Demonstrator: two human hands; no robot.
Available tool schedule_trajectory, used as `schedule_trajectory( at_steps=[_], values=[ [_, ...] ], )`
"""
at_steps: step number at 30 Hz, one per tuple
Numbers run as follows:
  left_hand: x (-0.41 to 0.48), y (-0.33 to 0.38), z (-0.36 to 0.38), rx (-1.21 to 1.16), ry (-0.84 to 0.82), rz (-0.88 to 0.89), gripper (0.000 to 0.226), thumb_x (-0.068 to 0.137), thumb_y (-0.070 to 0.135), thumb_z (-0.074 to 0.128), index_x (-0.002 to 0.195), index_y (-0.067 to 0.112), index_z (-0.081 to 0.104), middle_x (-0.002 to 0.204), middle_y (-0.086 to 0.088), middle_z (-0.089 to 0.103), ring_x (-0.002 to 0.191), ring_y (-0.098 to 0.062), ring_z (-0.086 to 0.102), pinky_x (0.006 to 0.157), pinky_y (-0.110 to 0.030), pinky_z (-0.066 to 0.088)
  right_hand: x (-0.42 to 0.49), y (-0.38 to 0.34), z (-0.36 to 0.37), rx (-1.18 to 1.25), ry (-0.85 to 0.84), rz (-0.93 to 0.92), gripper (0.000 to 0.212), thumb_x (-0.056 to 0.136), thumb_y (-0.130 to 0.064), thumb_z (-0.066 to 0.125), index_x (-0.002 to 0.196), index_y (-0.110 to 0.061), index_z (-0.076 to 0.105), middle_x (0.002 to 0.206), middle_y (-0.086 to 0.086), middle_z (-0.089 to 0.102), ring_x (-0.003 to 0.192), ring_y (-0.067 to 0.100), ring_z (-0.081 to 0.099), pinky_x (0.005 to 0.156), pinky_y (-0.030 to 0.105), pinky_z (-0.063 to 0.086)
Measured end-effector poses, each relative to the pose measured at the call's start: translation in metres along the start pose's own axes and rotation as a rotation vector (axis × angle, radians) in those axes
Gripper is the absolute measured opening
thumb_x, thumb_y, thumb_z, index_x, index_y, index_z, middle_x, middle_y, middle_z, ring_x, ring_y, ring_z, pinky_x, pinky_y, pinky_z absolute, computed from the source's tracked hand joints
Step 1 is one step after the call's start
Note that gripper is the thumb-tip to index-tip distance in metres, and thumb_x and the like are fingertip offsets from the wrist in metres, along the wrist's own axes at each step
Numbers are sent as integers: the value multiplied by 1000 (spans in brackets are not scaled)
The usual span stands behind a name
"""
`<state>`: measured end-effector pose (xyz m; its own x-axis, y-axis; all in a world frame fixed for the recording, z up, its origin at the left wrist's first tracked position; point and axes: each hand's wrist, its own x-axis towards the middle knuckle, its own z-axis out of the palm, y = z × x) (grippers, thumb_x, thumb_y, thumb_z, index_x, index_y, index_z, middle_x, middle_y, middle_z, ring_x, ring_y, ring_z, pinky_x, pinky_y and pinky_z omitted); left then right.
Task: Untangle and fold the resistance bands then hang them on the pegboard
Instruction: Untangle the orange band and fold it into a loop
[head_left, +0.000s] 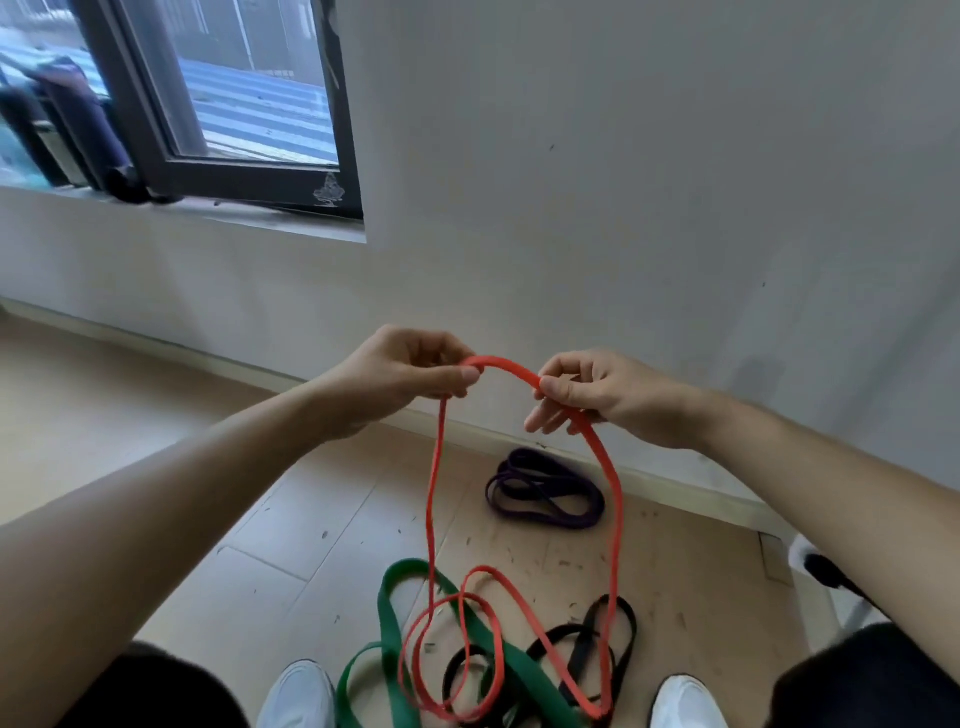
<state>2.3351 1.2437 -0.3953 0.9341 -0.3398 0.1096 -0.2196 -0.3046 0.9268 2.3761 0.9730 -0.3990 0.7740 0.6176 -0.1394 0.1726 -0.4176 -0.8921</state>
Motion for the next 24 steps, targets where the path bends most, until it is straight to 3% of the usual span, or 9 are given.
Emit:
schedule_trajectory(
  at_steps=[5,10,16,20,24],
  values=[
    [6,18,-1,-51,169,88,29,81,35,71,102,16,77,91,1,74,89,-13,69,80,-29,58,9,-10,15,83,35,-31,43,91,-42,62,120,-11,66,118,3,73,115,25,65,100,43,51],
    [9,30,5,-171,214,116,21,89,19,70,106,8,75,95,-10,73,90,-22,72,80,-31,60,15,-28,31,103,132,-136,45,80,-38,78,120,-21,68,116,0,73,108,18,69,84,30,52],
    [13,36,5,-269,337,120,16,94,17,68,106,8,73,94,-7,74,89,-21,74,80,-31,60,27,-33,46,-17,209,-143,14,89,-24,75,100,-17,72,92,-2,75,83,12,71,70,25,54],
    [12,37,-6,-480,397,128,18,92,19,67,105,7,71,92,-6,72,89,-19,74,82,-31,59,30,-32,50,-43,173,-125,17,88,-24,76,99,-14,68,92,0,74,82,9,74,66,21,57],
    [9,37,-17,-541,418,145,15,95,17,62,105,7,69,96,-7,72,92,-21,73,84,-33,60,31,-29,49,-26,150,-117,11,94,-17,70,102,-12,65,94,3,76,88,13,76,67,26,61]
  ],
)
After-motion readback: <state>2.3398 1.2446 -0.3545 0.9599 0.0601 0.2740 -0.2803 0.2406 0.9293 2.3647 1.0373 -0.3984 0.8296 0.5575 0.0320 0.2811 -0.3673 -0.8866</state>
